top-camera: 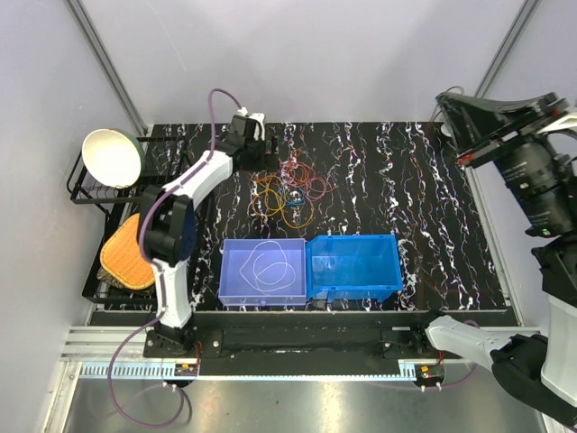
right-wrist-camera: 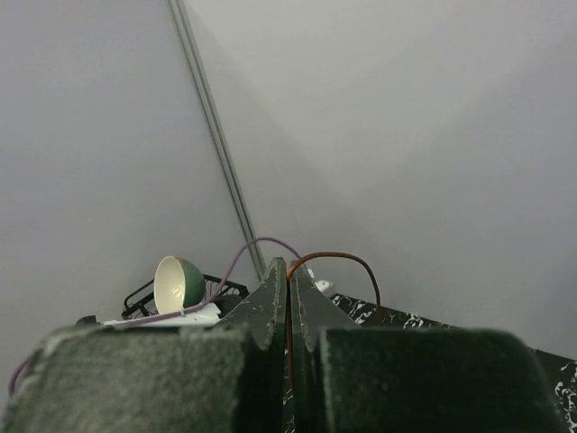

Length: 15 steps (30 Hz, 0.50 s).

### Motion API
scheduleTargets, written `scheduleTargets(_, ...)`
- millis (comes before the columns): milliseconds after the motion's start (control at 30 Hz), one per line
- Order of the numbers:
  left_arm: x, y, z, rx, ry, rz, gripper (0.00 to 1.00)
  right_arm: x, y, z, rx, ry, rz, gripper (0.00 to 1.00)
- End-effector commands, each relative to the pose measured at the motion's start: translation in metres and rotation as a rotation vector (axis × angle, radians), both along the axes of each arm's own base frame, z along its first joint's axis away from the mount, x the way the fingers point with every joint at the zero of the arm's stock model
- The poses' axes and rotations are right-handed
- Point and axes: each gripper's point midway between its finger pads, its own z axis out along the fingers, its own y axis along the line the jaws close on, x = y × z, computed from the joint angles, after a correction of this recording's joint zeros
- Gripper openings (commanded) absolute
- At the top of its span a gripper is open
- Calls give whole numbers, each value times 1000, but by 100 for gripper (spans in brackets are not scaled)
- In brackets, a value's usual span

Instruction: Untangle the cables

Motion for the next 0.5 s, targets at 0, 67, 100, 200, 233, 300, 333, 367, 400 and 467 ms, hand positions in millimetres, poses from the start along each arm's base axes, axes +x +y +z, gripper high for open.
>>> scheduleTargets(0, -4, 13, 106, -77, -215, 81, 99, -7, 11, -7, 12, 16, 77, 0)
scheduleTargets(67, -18, 17, 110, -87, -204, 86, 99, -5, 15, -12, 19, 32, 91, 0)
scheduleTargets(100, -28, 19, 129, -105, -237, 90, 99, -3, 18, -18, 16, 44, 99, 0)
scheduleTargets(200, -56, 31, 148, -119, -267, 104, 99, 3, 26, -26, 23, 75, 129, 0)
scheduleTargets(233, -66, 35, 150, -120, -264, 109, 99, 5, 29, -29, 21, 84, 138, 0)
scheduleTargets(300, -87, 49, 160, -111, -286, 137, 99, 8, 35, -33, 22, 103, 160, 0)
scheduleTargets(333, -96, 51, 161, -111, -286, 137, 99, 9, 37, -35, 22, 108, 167, 0)
scheduleTargets(367, -107, 55, 152, -106, -270, 136, 99, 12, 40, -37, 21, 115, 175, 0)
scheduleTargets(400, -120, 59, 165, -122, -298, 137, 99, 12, 42, -38, 22, 120, 185, 0)
scheduleTargets(467, -144, 65, 161, -129, -292, 130, 99, 14, 45, -36, 23, 121, 193, 0)
